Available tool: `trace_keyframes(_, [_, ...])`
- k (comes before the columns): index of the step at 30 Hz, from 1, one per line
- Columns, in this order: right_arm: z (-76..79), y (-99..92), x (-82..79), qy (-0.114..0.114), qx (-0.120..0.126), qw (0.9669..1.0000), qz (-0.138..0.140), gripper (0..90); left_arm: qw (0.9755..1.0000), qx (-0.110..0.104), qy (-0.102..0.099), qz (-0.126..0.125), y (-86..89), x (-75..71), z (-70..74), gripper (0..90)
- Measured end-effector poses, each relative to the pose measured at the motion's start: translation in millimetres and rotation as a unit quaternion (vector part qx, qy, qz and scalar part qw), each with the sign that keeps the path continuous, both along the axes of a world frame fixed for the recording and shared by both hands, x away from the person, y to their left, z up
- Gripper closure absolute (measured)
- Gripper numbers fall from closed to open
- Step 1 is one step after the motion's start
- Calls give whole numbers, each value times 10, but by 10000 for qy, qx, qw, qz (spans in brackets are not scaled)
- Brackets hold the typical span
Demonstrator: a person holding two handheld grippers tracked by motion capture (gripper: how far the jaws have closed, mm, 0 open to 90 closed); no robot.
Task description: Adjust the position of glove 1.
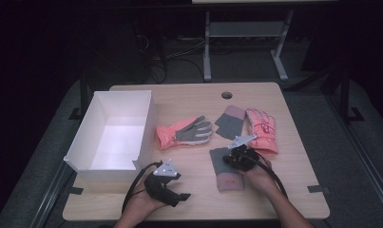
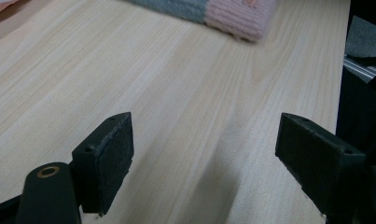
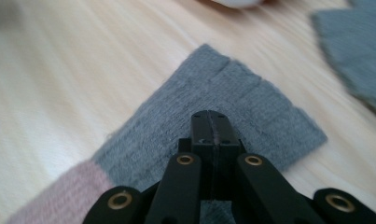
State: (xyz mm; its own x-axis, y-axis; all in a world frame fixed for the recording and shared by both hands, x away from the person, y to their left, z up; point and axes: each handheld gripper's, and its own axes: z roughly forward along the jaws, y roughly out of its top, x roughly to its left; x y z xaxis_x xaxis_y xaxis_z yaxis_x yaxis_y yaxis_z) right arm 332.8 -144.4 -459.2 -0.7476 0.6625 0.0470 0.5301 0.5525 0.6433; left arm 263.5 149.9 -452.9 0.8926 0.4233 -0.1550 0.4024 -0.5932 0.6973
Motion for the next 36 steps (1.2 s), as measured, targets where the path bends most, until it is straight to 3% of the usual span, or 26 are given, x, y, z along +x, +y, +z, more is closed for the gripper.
trace_keyframes(5, [-9,229,-17,29,103,9994,315,900,10000,16,6,0,7,1,3,190])
trace_keyframes(11, [-7,357,-79,17,135,9982,576,900,10000,16,28,10,4,-2,1,190])
trace_keyframes(15, [101,217,-129,43,274,9979,581,900,10000,-39,20,37,15,-11,8,190])
trace_keyframes(20, [104,48,-303,173,161,9977,634,900,10000,-16,28,29,22,5,5,190])
trace_keyframes(23, [64,63,-334,235,80,9973,696,900,10000,-27,10,24,16,2,11,190])
trace_keyframes(27, [31,192,-340,257,71,9966,782,900,10000,-19,19,26,2,-3,6,190])
trace_keyframes(36, [2,712,-400,212,215,9926,1176,900,10000,-38,7,45,23,4,11,190])
